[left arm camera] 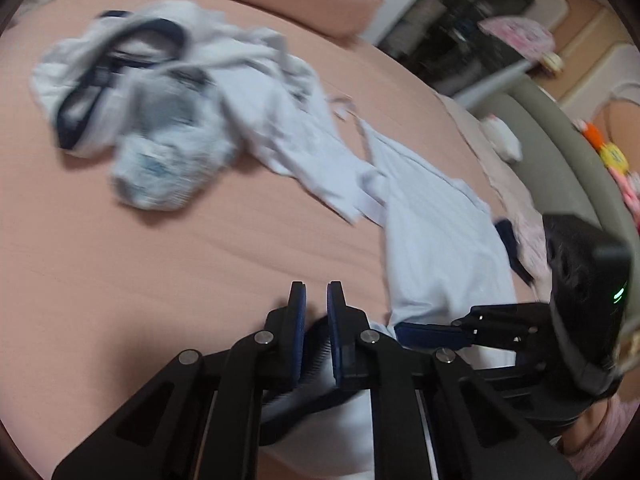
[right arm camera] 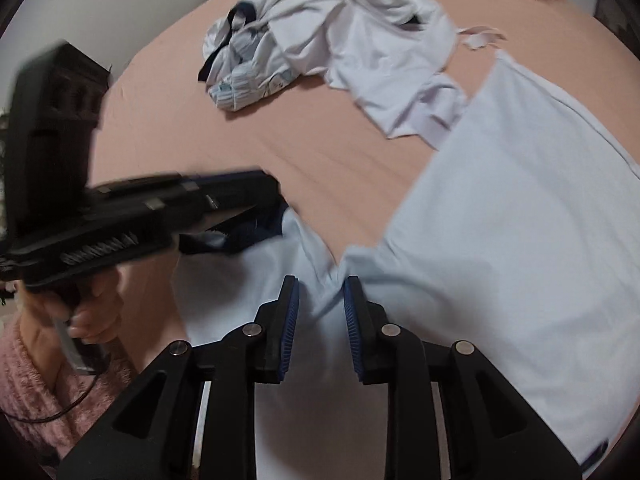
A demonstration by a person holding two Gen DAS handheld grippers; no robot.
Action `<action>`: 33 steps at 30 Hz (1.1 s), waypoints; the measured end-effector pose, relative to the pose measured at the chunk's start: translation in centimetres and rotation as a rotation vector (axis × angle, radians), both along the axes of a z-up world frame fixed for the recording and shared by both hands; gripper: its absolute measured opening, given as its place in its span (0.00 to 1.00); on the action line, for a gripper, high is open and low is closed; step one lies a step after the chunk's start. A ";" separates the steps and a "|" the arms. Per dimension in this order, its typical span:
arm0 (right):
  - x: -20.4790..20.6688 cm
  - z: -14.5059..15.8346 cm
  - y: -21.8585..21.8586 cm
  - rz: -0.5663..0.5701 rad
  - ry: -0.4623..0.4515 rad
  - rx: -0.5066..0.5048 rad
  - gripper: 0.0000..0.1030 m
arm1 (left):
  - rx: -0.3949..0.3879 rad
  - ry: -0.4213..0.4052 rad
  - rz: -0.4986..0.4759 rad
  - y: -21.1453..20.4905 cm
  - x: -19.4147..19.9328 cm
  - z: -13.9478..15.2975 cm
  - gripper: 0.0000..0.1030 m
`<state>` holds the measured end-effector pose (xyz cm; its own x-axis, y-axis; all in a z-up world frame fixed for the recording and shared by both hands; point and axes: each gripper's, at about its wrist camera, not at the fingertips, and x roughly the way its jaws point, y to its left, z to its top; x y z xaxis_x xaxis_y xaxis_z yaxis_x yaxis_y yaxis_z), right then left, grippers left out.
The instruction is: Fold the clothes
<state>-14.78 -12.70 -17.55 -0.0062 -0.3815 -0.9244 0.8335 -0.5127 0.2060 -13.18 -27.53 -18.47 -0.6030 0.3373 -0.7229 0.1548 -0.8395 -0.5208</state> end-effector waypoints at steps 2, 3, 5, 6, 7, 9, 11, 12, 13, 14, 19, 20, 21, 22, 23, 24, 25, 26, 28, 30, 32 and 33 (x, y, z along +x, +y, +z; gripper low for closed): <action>-0.1 0.2 -0.4 -0.014 0.038 0.001 0.22 | 0.016 -0.002 0.020 -0.8 0.6 0.5 0.19; -0.2 0.3 -0.5 -0.022 0.057 0.000 0.22 | 0.004 -0.001 0.025 -1.0 1.2 0.8 0.35; -0.1 1.1 -0.4 -0.032 0.096 -0.013 0.22 | -0.033 -0.014 0.029 -1.1 2.3 1.1 0.47; 0.1 1.9 -0.1 -0.034 0.116 -0.027 0.22 | -0.048 -0.026 0.026 -1.0 2.9 1.0 0.47; 0.3 2.6 0.2 -0.035 0.136 -0.042 0.22 | -0.063 -0.036 0.024 -0.9 3.4 0.9 0.47; 1.3 3.4 0.5 0.030 0.109 -0.051 0.22 | -0.100 -0.057 0.012 -0.6 4.0 0.5 0.47; 2.5 3.2 0.0 0.099 0.107 -0.019 0.23 | -0.121 -0.045 -0.020 0.2 4.1 0.4 0.45; 3.0 2.8 -0.3 0.131 0.113 0.004 0.23 | -0.128 -0.034 -0.039 0.6 4.0 0.4 0.45; 3.2 2.3 -0.6 0.133 0.124 0.026 0.23 | -0.121 -0.029 -0.060 1.0 3.8 0.4 0.45; 3.3 1.7 -0.8 0.128 0.135 0.049 0.23 | -0.100 -0.029 -0.084 1.4 3.4 0.3 0.41; 2.1 2.1 0.9 -0.035 0.140 0.020 0.23 | -0.037 -0.021 -0.191 3.4 1.7 0.3 0.32; 2.0 2.8 1.5 -0.062 0.153 -0.003 0.23 | -0.043 -0.015 -0.209 3.9 1.6 0.5 0.32; 1.9 3.5 2.1 -0.089 0.186 -0.023 0.23 | -0.040 -0.020 -0.224 4.3 1.5 0.4 0.32; 2.1 4.3 2.6 -0.100 0.212 -0.048 0.23 | -0.028 -0.035 -0.236 4.6 1.2 0.0 0.32; 2.0 4.3 2.8 -0.099 0.209 -0.047 0.23 | -0.016 -0.050 -0.248 4.8 1.0 -0.5 0.32; 1.9 4.1 2.8 -0.096 0.200 -0.040 0.23 | -0.003 -0.065 -0.260 5.1 0.8 -0.9 0.32; 1.8 3.9 2.9 -0.094 0.191 -0.033 0.23 | 0.009 -0.080 -0.272 5.4 0.6 -1.3 0.32; 1.7 3.7 3.0 -0.091 0.182 -0.026 0.23 | 0.021 -0.095 -0.284 5.6 0.3 -1.7 0.32; 1.1 2.9 3.1 -0.099 0.166 -0.007 0.23 | 0.048 -0.098 -0.286 5.7 -0.1 -2.0 0.32; 0.0 1.8 3.6 -0.144 0.139 -0.021 0.23 | 0.075 -0.093 -0.280 5.6 -0.5 -2.2 0.30; -0.8 0.8 4.3 -0.184 0.105 -0.037 0.23 | 0.102 -0.088 -0.274 5.6 -0.9 -2.3 0.10; -0.9 0.8 4.6 -0.193 0.093 -0.046 0.23 | 0.115 -0.086 -0.271 5.5 -1.1 -2.4 0.08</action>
<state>-15.72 -8.12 -16.79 -0.1678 -0.4071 -0.8978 0.7374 -0.6563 0.1597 -14.28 -21.99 -20.89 -0.4182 0.5605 -0.7148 -0.0194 -0.7922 -0.6099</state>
